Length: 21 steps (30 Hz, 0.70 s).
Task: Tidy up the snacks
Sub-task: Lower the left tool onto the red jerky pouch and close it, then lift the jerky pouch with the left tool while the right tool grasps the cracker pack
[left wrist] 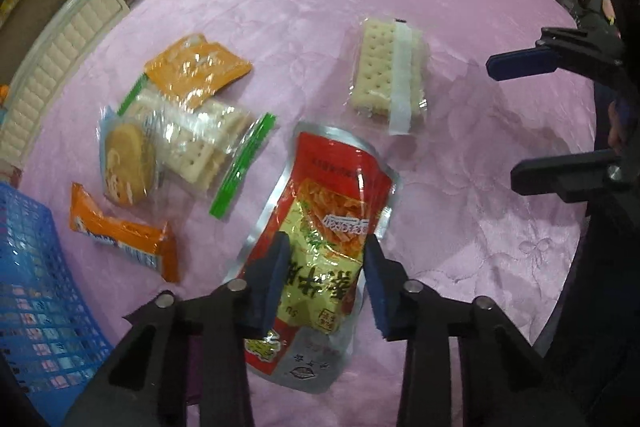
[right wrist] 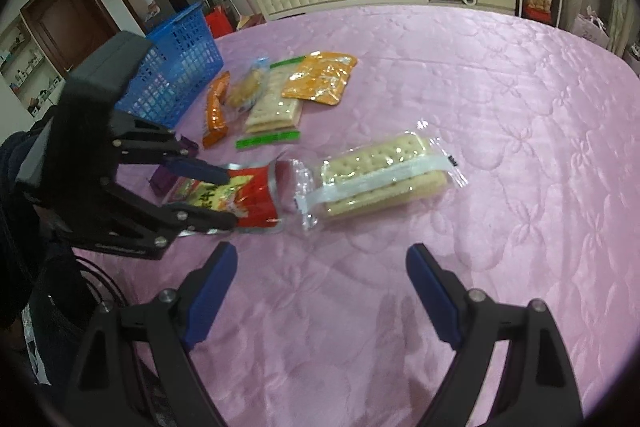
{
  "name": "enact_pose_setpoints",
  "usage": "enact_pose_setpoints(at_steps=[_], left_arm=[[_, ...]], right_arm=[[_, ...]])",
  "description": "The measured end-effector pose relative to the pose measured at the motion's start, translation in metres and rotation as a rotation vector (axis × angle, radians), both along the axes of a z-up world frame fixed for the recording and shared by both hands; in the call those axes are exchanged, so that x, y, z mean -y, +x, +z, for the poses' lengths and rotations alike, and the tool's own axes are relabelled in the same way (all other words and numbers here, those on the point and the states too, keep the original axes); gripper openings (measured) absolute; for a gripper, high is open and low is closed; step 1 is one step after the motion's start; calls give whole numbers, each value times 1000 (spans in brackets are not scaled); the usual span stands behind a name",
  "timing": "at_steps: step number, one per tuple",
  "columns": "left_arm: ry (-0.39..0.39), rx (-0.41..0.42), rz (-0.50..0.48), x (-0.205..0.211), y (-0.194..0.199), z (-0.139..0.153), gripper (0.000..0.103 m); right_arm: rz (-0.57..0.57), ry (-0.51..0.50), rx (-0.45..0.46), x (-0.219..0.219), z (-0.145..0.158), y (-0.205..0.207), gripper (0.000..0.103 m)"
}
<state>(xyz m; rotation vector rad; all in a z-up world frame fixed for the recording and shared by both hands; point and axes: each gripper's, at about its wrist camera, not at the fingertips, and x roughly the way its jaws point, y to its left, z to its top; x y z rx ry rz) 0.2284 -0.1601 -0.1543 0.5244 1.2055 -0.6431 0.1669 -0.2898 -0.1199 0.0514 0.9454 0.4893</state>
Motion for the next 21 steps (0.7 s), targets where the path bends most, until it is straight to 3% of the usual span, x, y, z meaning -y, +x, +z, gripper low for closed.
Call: enact_pose_setpoints(at_steps=[2,3,6,14,21], left_arm=[[-6,25,5,4,-4,3,30],[-21,36,13,6,-6,6,21],[-39,65,39,10,-15,13,14],[-110,68,155,-9,-14,25,10],[-131,54,206,-21,-7,26,10]], right_arm=[[-11,-8,1,3,3,-4,89],[-21,-11,-7,5,3,-5,89],[-53,-10,-30,12,4,-5,89],[-74,-80,-33,3,10,9,89],[-21,-187,-11,-11,2,41,89]])
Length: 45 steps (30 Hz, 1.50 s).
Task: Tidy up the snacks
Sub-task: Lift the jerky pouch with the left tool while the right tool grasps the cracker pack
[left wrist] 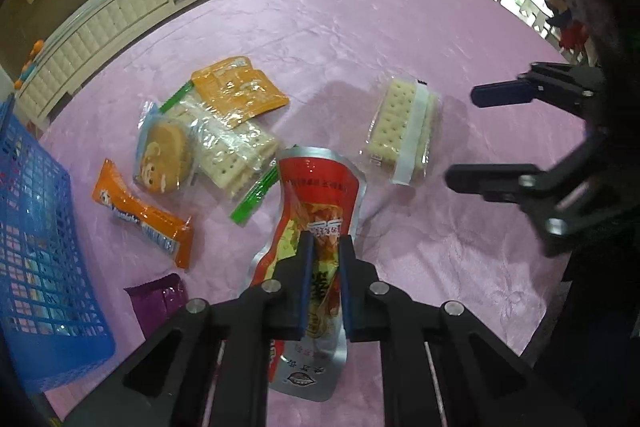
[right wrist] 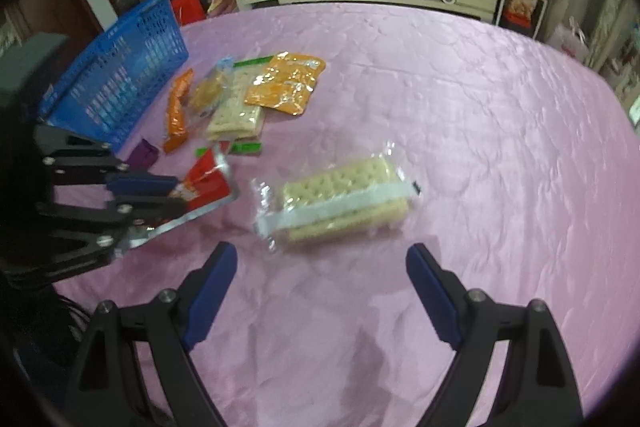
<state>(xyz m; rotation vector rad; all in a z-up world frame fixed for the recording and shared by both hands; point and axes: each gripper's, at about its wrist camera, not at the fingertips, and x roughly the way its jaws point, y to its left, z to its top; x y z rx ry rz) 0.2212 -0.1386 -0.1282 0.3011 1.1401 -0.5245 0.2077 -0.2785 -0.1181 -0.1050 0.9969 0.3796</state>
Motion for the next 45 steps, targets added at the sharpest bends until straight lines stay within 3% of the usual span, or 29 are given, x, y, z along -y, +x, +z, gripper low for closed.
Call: enact_pose_setpoints(at_steps=[6,11,13,17,19,23,27,30,31,39,45], left_arm=[[-7,-12,34,-2,11,-2,10],[-37,-21,65,-3,14,2,10],[-41,-21,67,-3,14,1,11],[-54,-14,90,-5,12,3,11],[-78,-22,120,-9,15,5,11],[-104,-22,176,-18,19,9,11],[-125,-29,210,-29,19,12,11],[-130,-33,226,-39,15,15,11],[-127,-30,231,-42,13,16,11],[-136,5,270,-66,-6,36,11],[-146,60,286,-71,-34,63,10]], right_arm=[[-8,-6,-80,4,-13,31,89],[-206,128,-224,14,-19,38,89],[-285,212,-251,17,-19,40,89],[-428,287,-323,20,-23,53,89],[-484,285,-344,17,-23,60,90],[-539,188,-358,5,-24,72,90],[-505,53,-336,-15,-26,79,90],[-465,-13,-292,-26,-22,73,60],[-447,0,-298,-27,-22,70,57],[-354,80,-271,-34,-16,16,55],[-268,142,-207,-45,16,-21,55]])
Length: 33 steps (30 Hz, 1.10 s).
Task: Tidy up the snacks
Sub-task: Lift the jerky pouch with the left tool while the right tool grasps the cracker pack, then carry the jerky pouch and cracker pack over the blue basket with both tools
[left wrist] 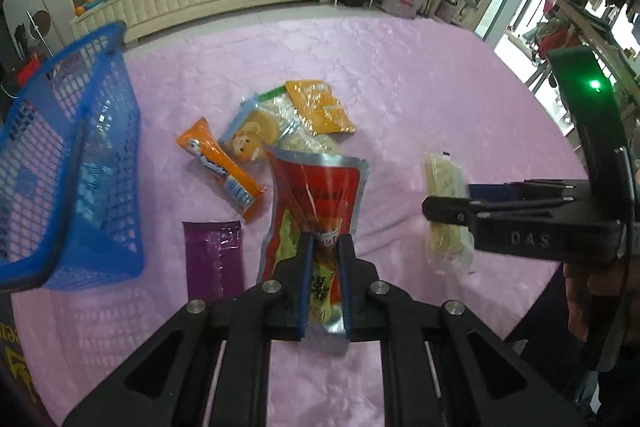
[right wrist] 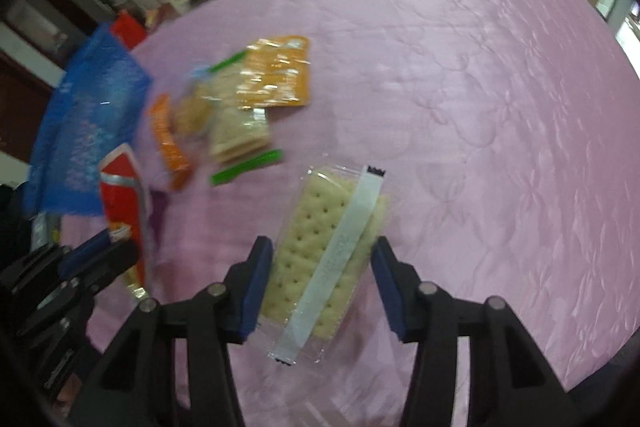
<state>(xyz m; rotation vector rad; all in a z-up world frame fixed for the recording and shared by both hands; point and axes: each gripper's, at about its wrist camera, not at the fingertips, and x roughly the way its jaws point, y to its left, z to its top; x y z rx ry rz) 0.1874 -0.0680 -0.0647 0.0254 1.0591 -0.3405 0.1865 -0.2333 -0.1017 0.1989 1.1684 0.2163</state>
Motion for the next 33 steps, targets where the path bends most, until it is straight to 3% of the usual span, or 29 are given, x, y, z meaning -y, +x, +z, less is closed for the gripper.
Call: enact_pose_setpoints(at_steps=[12,21,33], left_arm=[[-6,148,52,-15,-21,66,9],[-15,242,117,-61,-22,119,9],[4,242,238,-141,7,131,9]], right_arm=[[133,41,173,-28,79,-20,55],[239,73,246,-74,121,-8,55],[382,55,292,-150,148,25,55]])
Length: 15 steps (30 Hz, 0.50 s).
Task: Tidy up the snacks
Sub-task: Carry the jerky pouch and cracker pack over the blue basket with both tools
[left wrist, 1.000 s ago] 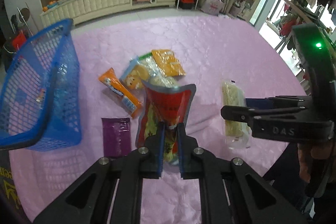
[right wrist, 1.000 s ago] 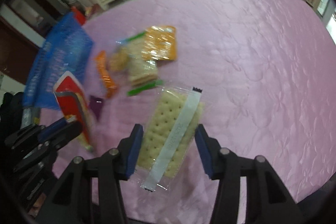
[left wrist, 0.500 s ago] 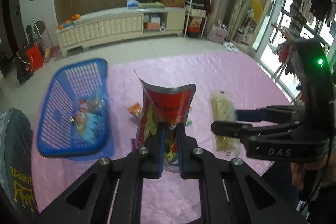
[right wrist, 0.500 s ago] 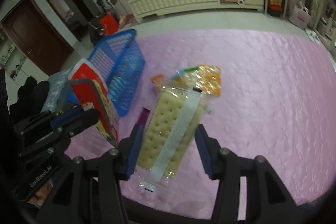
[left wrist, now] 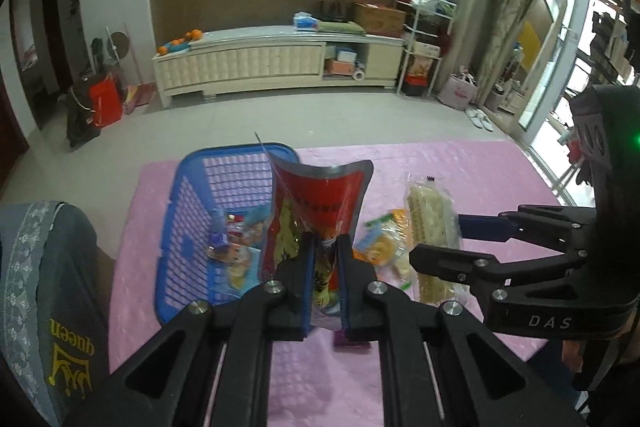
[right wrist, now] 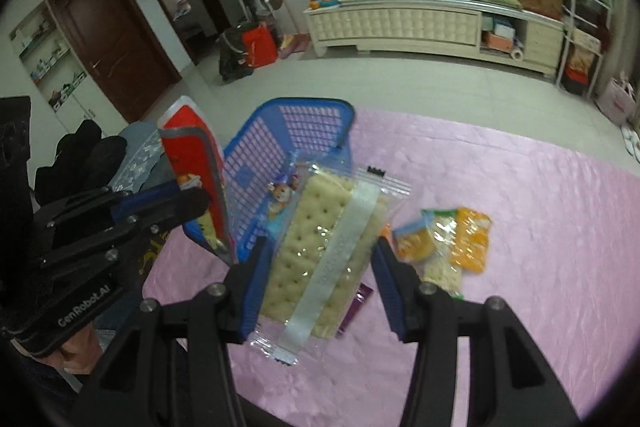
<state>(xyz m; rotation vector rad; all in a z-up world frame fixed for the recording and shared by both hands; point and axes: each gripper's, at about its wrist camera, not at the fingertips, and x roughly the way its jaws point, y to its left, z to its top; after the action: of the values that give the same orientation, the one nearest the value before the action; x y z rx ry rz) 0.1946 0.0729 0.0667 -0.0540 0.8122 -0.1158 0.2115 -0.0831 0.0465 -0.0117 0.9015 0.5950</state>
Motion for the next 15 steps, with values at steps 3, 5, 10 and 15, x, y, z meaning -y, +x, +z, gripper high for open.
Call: enact_pose_setpoints(at_steps=[3,5,10,15], left_arm=[[-12,-13,25,-18,9,-4,9],[-12,-18,41,-30,15,-6,9],[-24,-22,73,-59,25,-9,9],[-54,-17,104,-79,26,-18,9]], right_arm=[[29,-7,-18,-19,-3,13,55],[44,-10,-27,-32,-5,20,55],[73,-15,-48,-59,-7,38,55],[86,-61,-84,-85,-21,46,55]])
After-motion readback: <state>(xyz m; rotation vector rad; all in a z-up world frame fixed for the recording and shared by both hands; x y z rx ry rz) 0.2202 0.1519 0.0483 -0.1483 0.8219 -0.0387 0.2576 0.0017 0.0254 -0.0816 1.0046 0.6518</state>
